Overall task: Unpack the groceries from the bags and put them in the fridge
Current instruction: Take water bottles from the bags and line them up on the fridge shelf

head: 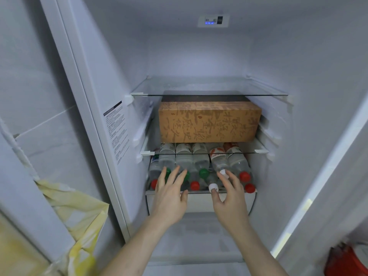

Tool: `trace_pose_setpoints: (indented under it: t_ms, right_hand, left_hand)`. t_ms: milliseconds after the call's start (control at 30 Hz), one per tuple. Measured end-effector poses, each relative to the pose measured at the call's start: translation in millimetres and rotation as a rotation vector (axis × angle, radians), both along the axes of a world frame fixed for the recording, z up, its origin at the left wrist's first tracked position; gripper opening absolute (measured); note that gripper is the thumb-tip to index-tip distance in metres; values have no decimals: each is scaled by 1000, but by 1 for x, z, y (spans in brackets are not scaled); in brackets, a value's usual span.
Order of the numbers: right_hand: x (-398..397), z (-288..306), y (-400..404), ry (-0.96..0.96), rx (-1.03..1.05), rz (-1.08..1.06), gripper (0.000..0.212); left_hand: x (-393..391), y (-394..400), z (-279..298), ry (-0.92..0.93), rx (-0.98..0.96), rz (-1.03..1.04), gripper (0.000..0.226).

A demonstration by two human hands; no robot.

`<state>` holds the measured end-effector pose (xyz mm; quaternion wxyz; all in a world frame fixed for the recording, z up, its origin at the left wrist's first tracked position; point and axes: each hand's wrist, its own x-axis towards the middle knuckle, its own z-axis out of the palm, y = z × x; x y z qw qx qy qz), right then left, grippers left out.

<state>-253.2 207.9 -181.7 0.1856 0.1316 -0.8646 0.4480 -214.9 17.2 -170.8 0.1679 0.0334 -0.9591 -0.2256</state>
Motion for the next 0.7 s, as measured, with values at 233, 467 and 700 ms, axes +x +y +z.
trace_pose_setpoints:
  t_ms: [233, 467, 700]
  right_hand:
    - [43, 9, 0, -118, -9, 162, 48]
    - [69, 10, -16, -421, 447, 645, 61]
    - [117, -15, -66, -534, 776, 1118, 71]
  left_hand:
    - [56, 8, 0, 117, 163, 29, 59]
    - [167, 8, -38, 62, 179, 83, 52]
    - [301, 19, -71, -194, 89, 442, 60]
